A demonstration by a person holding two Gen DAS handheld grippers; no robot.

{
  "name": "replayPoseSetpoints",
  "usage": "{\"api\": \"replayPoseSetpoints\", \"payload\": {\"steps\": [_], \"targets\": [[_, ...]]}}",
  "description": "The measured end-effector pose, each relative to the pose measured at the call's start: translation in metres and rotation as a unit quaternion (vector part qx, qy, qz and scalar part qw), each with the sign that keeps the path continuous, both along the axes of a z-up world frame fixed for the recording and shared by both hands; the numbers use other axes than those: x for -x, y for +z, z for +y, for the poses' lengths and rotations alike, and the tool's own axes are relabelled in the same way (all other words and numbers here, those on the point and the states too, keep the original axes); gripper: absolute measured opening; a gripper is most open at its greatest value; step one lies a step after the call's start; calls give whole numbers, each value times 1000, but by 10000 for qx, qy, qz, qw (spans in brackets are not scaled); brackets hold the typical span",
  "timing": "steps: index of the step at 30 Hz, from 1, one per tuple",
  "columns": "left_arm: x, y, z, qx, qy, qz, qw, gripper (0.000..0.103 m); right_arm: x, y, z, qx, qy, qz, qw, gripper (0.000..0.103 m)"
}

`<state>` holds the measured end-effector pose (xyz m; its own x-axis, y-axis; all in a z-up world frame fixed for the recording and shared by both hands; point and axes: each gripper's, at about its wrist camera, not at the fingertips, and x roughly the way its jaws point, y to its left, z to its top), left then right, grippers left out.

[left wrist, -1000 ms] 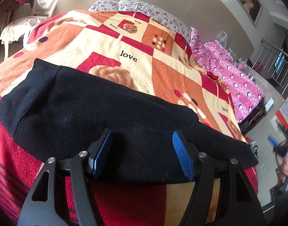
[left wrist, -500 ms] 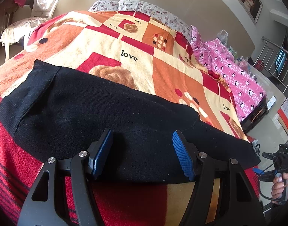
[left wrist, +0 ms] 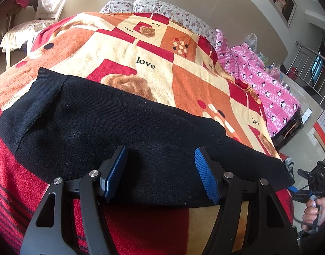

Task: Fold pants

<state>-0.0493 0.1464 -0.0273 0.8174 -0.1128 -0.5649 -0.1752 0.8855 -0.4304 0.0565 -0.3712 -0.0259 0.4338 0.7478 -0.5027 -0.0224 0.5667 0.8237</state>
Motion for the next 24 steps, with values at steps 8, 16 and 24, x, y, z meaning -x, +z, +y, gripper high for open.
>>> {"api": "replayPoseSetpoints", "payload": {"steps": [8,16,24], "targets": [[0,0,-1,-22,4,3,10000,66,-4,-1,16,1254,128,-239,9917,32],[-18,36,-55,-464,-804,47,9957,66,1,-8,15,1215,-36,-647,9905,32],[-97,73,-174,-22,-2697,539,9614,66,10,-6,27,1511,-164,-1220,9808,31]]}}
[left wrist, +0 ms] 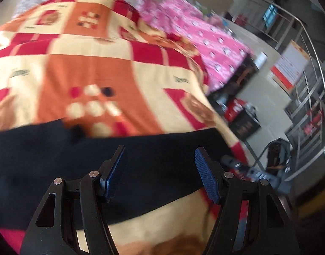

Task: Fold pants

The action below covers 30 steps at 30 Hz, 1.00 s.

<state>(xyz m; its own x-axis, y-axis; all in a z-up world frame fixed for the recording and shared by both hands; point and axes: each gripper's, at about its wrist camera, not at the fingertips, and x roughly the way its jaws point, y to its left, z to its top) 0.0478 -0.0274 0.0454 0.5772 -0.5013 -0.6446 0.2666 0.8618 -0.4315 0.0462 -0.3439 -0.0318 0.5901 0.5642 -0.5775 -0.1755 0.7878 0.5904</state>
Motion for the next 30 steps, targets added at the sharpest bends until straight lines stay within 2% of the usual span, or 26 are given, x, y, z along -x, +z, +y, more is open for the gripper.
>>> {"api": "replayPoseSetpoints", "payload": {"steps": [3,6,8,13,15,17,19,20,21,22,25,27,28,30], "targets": [[-46,6,-53,-84,-413,673,9968,66,3,0,3,247,-96,-160,9995,21],[-78,3,-105,-237,-807,1318,9877,66,9,5,9,560,-169,-426,9974,11],[-86,1,-132,-315,-987,1510,9831,66,18,13,19,939,-153,-766,9925,10],[-85,3,-178,-932,-1346,1528,9746,66,29,23,37,1566,-70,-1244,9798,10],[-80,0,-199,-1375,-1514,1497,9673,66,31,25,42,1739,-33,-1311,9760,10],[-78,-7,-220,-1973,-1688,1489,9541,66,33,27,47,1901,-6,-1414,9715,10],[-79,-17,-239,-2695,-1770,1406,9361,66,37,29,53,2045,32,-1559,9664,10],[-80,-21,-244,-2912,-1799,1389,9293,66,39,30,56,2107,62,-1606,9642,10],[-82,-25,-248,-3066,-1795,1398,9242,66,39,30,58,2173,68,-1624,9625,10],[-84,-28,-248,-3105,-1761,1410,9234,66,39,30,57,2187,39,-1602,9625,10],[-93,-36,-245,-2978,-1738,1530,9261,65,35,27,48,1976,25,-1473,9692,10],[-95,-39,-240,-2985,-1589,1514,9288,47,36,28,46,1935,27,-1505,9695,10],[-94,-38,-237,-3008,-1548,1473,9294,42,36,28,46,1931,35,-1519,9693,10],[-95,-34,-227,-2925,-1404,1443,9348,16,36,28,44,1907,35,-1525,9697,10]]}}
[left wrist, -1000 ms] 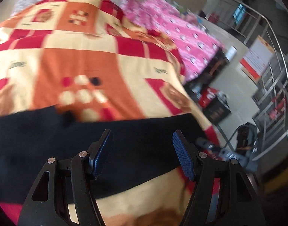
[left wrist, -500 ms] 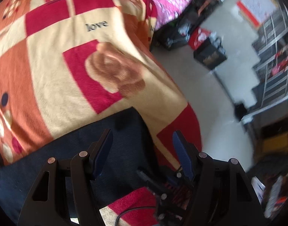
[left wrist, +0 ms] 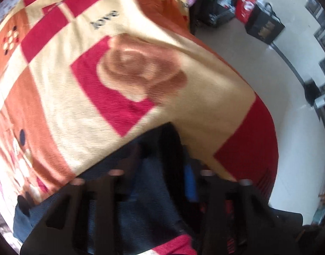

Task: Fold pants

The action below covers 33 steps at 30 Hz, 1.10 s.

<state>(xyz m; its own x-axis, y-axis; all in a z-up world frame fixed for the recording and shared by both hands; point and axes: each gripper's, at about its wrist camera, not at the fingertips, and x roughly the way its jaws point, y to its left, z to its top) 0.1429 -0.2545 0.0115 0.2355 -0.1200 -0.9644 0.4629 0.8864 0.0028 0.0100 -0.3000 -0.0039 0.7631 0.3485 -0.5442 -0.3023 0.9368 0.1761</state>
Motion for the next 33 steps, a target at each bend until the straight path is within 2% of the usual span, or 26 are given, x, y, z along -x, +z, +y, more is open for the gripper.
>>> {"api": "replayPoseSetpoints", "payload": {"steps": [3,8,11,15,20,25,30,33], "targets": [[-1,3,21,398,187,25,9990,11,1,1,-1,-28,17,-32,10000,10],[15,15,50,1043,224,-197,9941,11,9,3,8,171,29,-184,9997,10],[21,28,80,1579,264,-255,9868,11,19,10,25,621,113,-430,9971,10],[27,40,120,2189,374,-448,9740,11,41,24,62,1422,378,-933,9847,10],[35,42,173,2508,760,-663,9628,11,49,38,112,1903,855,-1104,9717,10],[46,32,241,2718,1145,-753,9526,11,65,40,181,2010,1548,-1140,9605,10],[56,19,302,2703,1502,-770,9479,11,66,26,242,2255,2054,-1175,9451,10],[59,9,325,2646,1642,-761,9472,11,62,20,267,2295,2294,-1037,9402,10]]}}
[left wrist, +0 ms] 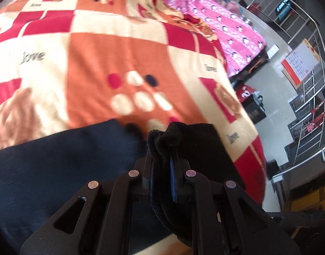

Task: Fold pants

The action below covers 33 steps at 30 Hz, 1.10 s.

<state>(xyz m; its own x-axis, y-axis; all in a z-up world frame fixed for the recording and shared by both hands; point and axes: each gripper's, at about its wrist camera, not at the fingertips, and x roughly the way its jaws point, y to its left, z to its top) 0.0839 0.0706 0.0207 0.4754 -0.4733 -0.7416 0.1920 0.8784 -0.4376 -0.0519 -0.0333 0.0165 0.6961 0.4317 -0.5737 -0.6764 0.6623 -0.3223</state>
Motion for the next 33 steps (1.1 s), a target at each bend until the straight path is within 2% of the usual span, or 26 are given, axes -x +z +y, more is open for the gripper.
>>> {"api": "replayPoseSetpoints", "payload": {"steps": [8,11,13,14,15,16,18,20,23,24,26,27,28,29,30,31,32,33], "targets": [[0,-20,32,105,138,16,9998,13,-13,-12,45,248,170,148,9994,10],[3,-21,37,-46,189,54,9998,27,-14,-17,49,287,169,296,9990,10],[5,-19,44,-15,262,58,9996,29,-19,-23,44,266,240,489,9982,19],[7,-17,50,-12,368,40,9993,29,-18,-25,43,249,312,536,9978,30],[10,-12,58,-45,554,-8,9985,29,-14,-25,39,183,409,596,9972,41],[15,-6,65,-89,760,-101,9970,29,-9,-23,33,72,517,676,9963,44],[26,11,74,-23,1080,-403,9933,29,9,-15,16,-244,778,674,9944,45],[36,28,71,142,1151,-672,9910,30,25,-7,-6,-476,982,526,9926,46],[45,41,42,479,933,-986,9896,53,30,4,-51,-801,912,466,9915,49],[45,40,29,503,792,-1001,9906,54,25,7,-64,-823,731,441,9929,49],[38,31,-2,498,485,-922,9933,54,11,12,-92,-892,288,429,9947,49],[34,22,-16,366,439,-892,9944,54,2,13,-107,-928,-21,473,9946,50],[29,12,-23,163,489,-844,9951,55,-6,13,-119,-946,-267,532,9937,50],[24,0,-27,-256,712,-756,9943,54,-16,13,-131,-983,-512,616,9919,50],[23,-12,-25,-545,997,-640,9915,45,-26,11,-145,-1075,-801,754,9881,50],[24,-24,-19,-602,1229,-492,9894,38,-34,9,-156,-1155,-987,881,9845,50],[33,-28,-11,-611,1429,-679,9855,26,-39,8,-165,-1245,-1149,1023,9802,50],[40,-30,-7,-717,1527,-733,9829,22,-42,8,-176,-1378,-1291,1174,9750,50]]}}
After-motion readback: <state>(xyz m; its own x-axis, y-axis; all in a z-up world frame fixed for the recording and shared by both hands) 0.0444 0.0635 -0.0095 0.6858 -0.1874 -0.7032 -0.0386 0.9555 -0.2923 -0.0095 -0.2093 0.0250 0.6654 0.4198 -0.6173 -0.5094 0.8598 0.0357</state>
